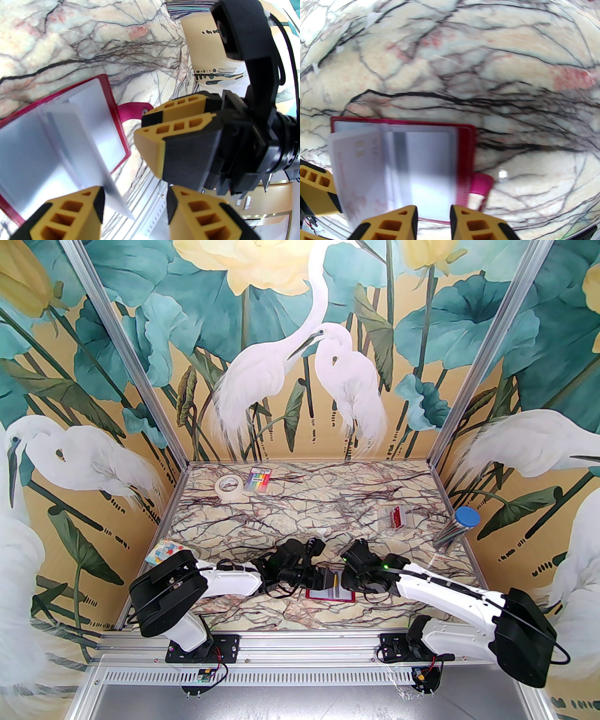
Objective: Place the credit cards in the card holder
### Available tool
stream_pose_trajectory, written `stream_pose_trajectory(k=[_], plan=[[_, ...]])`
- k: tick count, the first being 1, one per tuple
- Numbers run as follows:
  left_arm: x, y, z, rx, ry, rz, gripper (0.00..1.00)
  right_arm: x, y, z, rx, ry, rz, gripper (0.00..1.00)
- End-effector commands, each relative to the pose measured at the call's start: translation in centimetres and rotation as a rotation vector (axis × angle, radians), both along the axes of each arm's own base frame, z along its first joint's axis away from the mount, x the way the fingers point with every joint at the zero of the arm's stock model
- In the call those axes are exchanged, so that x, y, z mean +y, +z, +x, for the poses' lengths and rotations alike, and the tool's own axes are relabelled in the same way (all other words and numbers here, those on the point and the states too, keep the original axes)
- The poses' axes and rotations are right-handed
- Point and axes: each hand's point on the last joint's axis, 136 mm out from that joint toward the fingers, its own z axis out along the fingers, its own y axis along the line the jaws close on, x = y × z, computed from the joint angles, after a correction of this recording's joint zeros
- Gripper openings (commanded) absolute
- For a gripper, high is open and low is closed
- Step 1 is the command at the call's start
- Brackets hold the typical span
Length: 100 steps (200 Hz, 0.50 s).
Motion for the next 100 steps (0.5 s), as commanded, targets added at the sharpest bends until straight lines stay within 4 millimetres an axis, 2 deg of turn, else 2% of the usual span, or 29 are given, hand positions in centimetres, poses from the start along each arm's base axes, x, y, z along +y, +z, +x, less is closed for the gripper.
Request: stream_pose_trajectory(k=[1, 48, 100], plan=[[-1.0, 0.1, 0.1, 0.004, -0.013, -0.012, 0.49, -1.6, -0.2, -0.6, 0.004, -0.027, -0.038, 0.30], [-2.5, 0.3, 0.5, 0.005, -0.049, -0.010, 0.49, -2.7, 0.5, -0.7, -0.008, -0.028, -0.063, 0.31], [-2.8, -0.3, 0.8, 0.009, -0.055, 0.016, 0.49, -3.4, 1.1, -0.8, -0.018, -0.032, -0.076, 0.31]])
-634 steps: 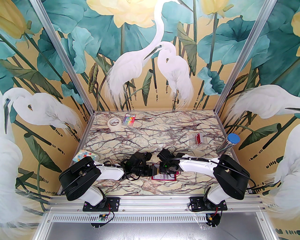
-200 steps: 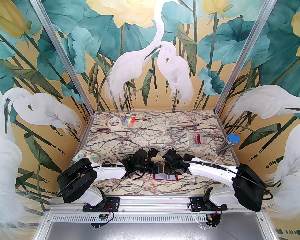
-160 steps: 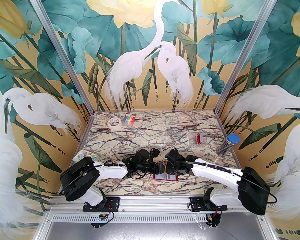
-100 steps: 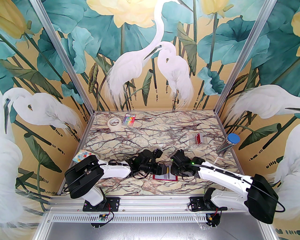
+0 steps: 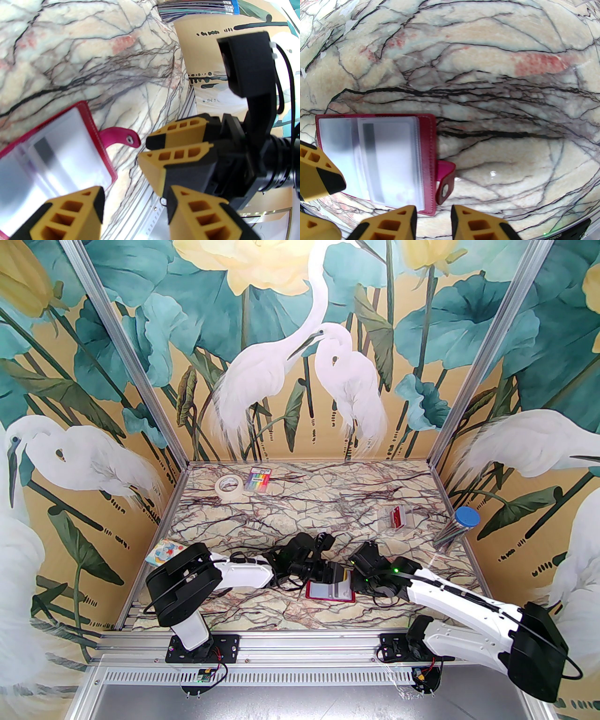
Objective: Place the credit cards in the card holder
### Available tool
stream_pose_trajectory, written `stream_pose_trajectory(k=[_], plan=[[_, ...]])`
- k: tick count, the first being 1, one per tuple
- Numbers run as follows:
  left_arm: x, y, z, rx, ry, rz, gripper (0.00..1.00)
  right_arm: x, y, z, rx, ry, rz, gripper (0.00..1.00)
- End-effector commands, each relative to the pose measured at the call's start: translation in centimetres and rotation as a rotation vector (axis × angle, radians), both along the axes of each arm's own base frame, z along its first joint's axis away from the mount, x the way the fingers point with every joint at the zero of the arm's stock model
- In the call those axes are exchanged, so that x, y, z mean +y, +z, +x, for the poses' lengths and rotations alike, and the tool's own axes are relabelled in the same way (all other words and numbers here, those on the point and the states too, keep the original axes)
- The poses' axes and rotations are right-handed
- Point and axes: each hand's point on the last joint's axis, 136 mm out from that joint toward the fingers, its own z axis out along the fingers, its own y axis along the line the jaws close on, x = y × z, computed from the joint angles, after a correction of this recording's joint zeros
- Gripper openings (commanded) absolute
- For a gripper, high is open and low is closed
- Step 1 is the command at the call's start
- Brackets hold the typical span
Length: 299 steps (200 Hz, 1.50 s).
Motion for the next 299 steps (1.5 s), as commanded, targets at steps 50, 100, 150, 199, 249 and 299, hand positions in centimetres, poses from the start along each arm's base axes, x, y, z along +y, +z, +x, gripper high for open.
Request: stream_pose_trajectory(k=[50, 100, 150, 199, 249, 299], plan=[[1.5, 1.0, -0.3, -0.060, -0.012, 0.050, 0.49, -0.4, 1.7, 0.7, -0.039, 0.013, -0.016, 0.31], [6.1, -0.2, 1.2, -0.028, 0.085, 0.062, 0.49, 0.2, 2.4, 1.9, -0.059, 0.025, -0.017, 0.31], [7.7, -2.5, 0.5, -0.003, 0.113, 0.099, 0.49, 1.2, 1.5, 2.5, -0.040, 0.027, 0.000, 0.31], [8.2, -3.9, 0.4, 0.018, 0.128, 0.133, 0.48, 1.4, 0.9, 2.4, -0.020, 0.027, -0.005, 0.30], [8.4, -5.1, 0.3, 0.051, 0.134, 0.168, 0.48, 1.5, 1.0, 2.5, -0.030, 0.030, 0.002, 0.30], [8.8, -5.9, 0.3, 0.068, 0.154, 0.192, 0.48, 1.3, 1.8, 3.0, -0.045, 0.040, -0.014, 0.30]])
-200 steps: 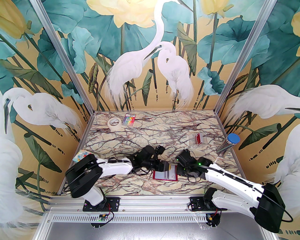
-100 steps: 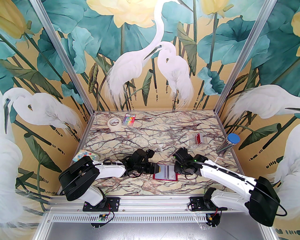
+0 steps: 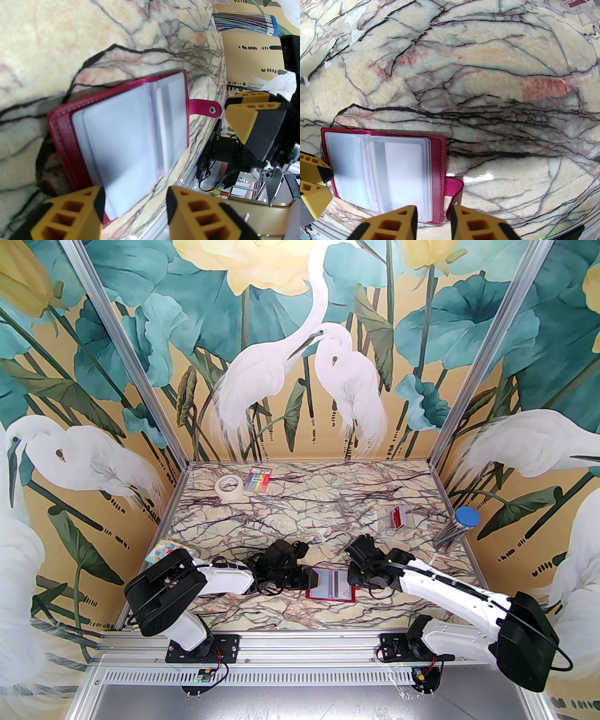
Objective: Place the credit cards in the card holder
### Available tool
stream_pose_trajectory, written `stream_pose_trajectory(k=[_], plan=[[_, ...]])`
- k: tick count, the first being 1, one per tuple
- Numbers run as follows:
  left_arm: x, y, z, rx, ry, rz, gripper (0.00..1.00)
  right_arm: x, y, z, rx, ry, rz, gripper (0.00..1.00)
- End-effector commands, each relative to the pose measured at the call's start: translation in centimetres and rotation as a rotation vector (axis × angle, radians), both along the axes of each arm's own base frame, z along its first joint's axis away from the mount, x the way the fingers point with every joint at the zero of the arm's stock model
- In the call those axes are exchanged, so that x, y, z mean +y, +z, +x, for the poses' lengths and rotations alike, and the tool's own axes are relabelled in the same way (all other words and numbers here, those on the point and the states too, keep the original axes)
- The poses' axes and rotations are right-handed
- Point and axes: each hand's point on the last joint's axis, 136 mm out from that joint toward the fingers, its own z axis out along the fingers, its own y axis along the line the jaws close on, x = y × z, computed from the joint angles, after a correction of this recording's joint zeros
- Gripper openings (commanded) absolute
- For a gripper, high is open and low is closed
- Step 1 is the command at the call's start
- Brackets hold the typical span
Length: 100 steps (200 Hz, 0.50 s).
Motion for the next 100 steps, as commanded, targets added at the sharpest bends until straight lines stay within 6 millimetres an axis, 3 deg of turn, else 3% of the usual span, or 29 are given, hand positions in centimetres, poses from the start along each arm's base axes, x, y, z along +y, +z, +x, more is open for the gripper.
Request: stream_pose_trajectory(k=[1, 60, 100], plan=[[0.3, -0.8, 0.3, 0.002, 0.032, 0.028, 0.48, 0.2, 1.3, 1.0, -0.032, 0.011, 0.004, 0.30], [0.6, -1.6, 0.4, 0.017, 0.043, 0.048, 0.48, -1.0, 4.8, 3.8, -0.084, 0.022, -0.017, 0.30], [0.5, -2.0, 0.3, 0.026, 0.044, 0.056, 0.48, -4.5, 10.2, 8.4, -0.230, -0.023, -0.047, 0.30]])
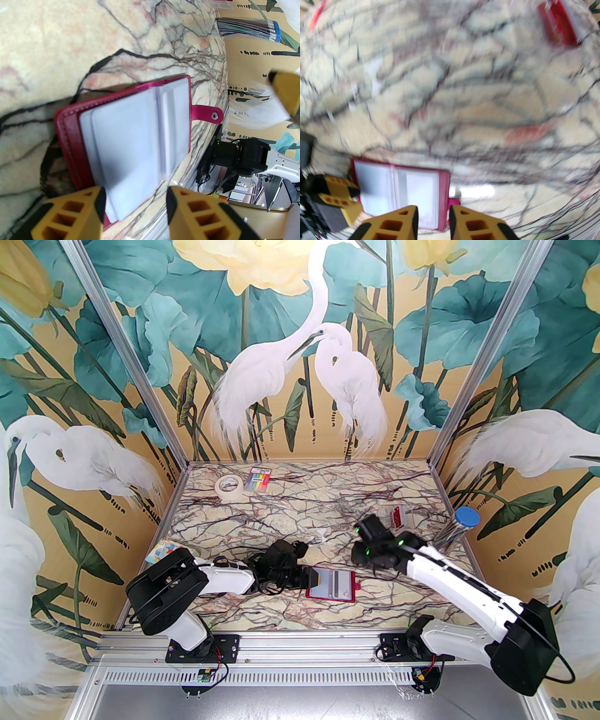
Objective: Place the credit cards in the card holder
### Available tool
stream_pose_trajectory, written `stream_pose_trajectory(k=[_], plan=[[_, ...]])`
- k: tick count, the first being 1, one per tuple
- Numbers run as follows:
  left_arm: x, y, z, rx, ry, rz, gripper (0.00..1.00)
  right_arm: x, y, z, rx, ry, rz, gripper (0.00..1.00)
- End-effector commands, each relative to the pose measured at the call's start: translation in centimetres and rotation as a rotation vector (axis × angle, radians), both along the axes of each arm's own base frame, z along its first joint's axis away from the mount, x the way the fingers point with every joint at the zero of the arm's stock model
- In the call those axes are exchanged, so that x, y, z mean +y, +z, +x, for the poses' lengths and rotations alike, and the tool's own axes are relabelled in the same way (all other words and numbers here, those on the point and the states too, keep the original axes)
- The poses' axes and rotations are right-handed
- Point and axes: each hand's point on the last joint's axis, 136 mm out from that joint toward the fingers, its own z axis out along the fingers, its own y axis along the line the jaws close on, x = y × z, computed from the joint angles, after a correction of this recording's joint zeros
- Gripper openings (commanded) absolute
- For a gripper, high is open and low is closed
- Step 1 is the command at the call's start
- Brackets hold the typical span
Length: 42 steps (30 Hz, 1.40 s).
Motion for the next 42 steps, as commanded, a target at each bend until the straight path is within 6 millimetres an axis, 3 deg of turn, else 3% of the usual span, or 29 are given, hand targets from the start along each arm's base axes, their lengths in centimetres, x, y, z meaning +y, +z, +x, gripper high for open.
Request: stream_pose_trajectory(k=[1, 6, 11, 17, 21, 30, 42], plan=[[0.6, -1.8, 0.0, 0.021, 0.021, 0.056, 0.48, -2.5, 3.3, 2.3, -0.095, 0.018, -0.071, 0.30], [0.7, -1.9, -0.1, 0.022, 0.022, 0.057, 0.48, -7.5, 5.6, 5.9, -0.114, -0.056, -0.165, 0.31], [0.6, -2.1, 0.0, 0.024, 0.019, 0.055, 0.48, -11.4, 4.4, 9.1, -0.024, -0.100, -0.248, 0.33], [0.5, -2.1, -0.1, 0.025, 0.013, 0.050, 0.48, -12.8, 1.2, 12.4, 0.093, -0.100, -0.290, 0.36], [0.5, -2.1, -0.2, 0.023, 0.011, 0.050, 0.48, -14.8, -0.3, 13.9, 0.155, -0.126, -0.354, 0.37], [0.4, -2.2, -0.2, 0.029, 0.005, 0.048, 0.48, -17.4, -3.0, 14.8, 0.249, -0.155, -0.443, 0.39], [0.3, -2.3, -0.1, 0.033, 0.006, 0.052, 0.48, -17.4, -4.7, 15.4, 0.290, -0.131, -0.450, 0.45]])
